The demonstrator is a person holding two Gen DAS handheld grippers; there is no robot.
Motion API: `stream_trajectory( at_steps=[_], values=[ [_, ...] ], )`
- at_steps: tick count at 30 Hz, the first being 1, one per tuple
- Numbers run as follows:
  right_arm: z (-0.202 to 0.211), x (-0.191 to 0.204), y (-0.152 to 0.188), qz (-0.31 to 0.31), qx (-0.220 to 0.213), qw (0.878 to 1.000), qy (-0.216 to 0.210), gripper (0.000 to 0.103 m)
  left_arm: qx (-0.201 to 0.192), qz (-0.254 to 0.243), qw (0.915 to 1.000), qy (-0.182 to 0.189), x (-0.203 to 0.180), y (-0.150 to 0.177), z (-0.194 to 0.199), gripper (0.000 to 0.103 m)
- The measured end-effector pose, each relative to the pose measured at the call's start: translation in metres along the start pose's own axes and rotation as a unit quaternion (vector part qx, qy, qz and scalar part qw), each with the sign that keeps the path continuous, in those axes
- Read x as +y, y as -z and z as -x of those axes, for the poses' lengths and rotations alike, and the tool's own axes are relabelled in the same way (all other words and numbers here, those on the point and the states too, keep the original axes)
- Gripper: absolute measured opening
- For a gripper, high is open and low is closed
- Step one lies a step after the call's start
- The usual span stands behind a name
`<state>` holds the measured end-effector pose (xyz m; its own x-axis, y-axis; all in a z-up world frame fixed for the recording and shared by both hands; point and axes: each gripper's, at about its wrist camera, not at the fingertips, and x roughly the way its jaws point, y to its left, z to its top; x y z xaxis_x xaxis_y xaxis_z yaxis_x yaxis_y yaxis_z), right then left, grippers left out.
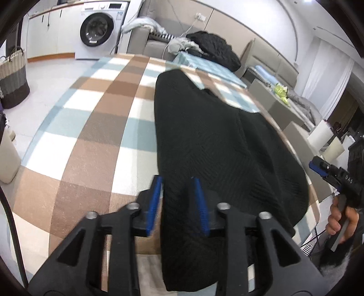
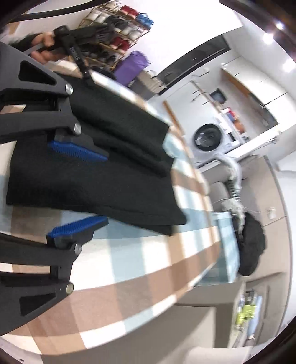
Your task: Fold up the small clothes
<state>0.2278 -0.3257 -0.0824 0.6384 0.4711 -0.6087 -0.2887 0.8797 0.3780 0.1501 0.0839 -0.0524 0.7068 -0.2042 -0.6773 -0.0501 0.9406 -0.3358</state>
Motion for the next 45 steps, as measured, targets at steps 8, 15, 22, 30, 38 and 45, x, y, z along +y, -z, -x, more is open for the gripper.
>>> stream_trajectory(
  at_steps=[8, 15, 22, 30, 38, 45],
  values=[
    [-0.047, 0.055, -0.014, 0.052, 0.045, 0.997, -0.047, 0.063, -0.015, -0.033, 0.9992, 0.015, -0.023, 0.011, 0.014, 0.069],
    [-0.128, 0.068, -0.001, 0.046, 0.118, 0.991, -0.039, 0.031, -0.006, -0.033, 0.9992, 0.021, -0.025, 0.015, 0.010, 0.069],
    [-0.100, 0.075, -0.014, 0.071, 0.051, 0.995, -0.049, 0.004, -0.015, -0.028, 0.9992, 0.023, -0.021, 0.013, 0.013, 0.069],
    [-0.113, 0.034, -0.013, 0.063, 0.109, 0.991, 0.035, 0.012, 0.013, -0.051, 0.9985, 0.018, -0.033, 0.021, 0.003, 0.069],
    [-0.090, 0.040, -0.023, 0.050, 0.055, 0.997, -0.016, 0.039, 0.016, -0.079, 0.9966, 0.017, -0.044, 0.029, 0.000, 0.070],
    [-0.144, 0.053, -0.025, 0.015, 0.142, 0.989, -0.042, 0.021, 0.017, -0.072, 0.9971, 0.015, -0.039, 0.028, 0.000, 0.069]
  ],
)
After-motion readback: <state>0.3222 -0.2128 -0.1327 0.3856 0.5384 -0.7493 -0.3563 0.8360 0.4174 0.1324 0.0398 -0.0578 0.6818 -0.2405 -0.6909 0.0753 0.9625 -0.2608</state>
